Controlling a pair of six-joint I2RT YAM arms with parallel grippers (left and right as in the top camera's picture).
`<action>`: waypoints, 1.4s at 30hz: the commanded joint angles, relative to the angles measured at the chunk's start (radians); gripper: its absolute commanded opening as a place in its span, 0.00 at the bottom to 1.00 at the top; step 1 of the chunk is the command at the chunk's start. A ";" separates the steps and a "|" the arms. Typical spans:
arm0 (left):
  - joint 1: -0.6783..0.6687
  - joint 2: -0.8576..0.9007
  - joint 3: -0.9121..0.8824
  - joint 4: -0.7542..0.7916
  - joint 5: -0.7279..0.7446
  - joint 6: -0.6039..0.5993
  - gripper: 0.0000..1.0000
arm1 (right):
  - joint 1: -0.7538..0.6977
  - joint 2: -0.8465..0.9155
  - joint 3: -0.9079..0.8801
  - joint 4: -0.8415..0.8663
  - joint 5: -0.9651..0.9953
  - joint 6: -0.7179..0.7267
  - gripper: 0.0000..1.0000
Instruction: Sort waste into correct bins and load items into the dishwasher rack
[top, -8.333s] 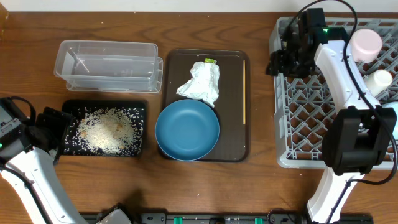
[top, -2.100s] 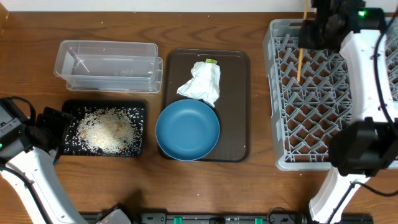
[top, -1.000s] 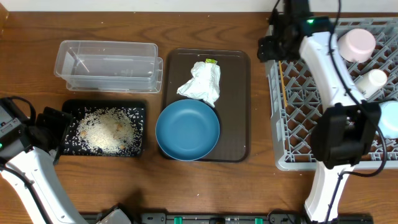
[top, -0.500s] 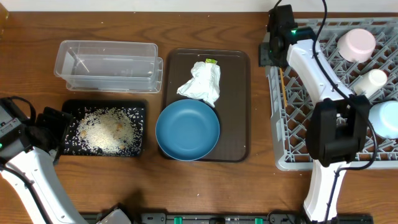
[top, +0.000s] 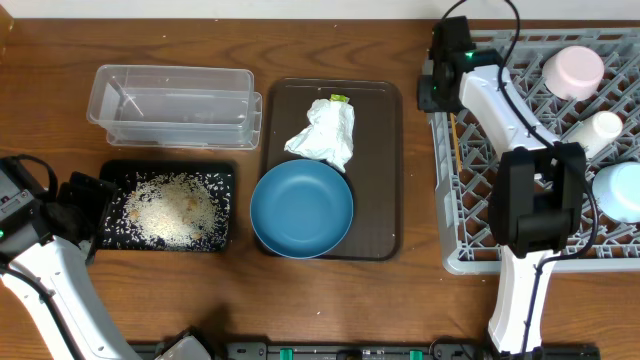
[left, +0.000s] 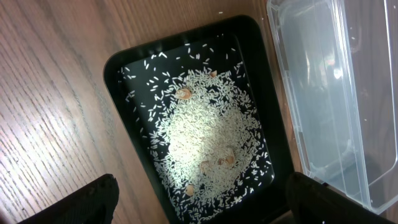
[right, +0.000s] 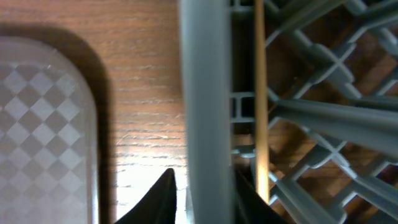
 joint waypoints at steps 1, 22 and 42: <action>0.004 0.000 0.016 -0.004 0.001 -0.009 0.89 | -0.032 0.013 -0.005 0.007 -0.001 0.027 0.23; 0.004 0.000 0.016 -0.004 0.001 -0.009 0.89 | -0.106 0.013 -0.005 0.042 -0.069 0.021 0.27; 0.004 0.000 0.016 -0.004 0.001 -0.009 0.89 | -0.074 -0.315 0.002 -0.058 -0.304 -0.001 0.77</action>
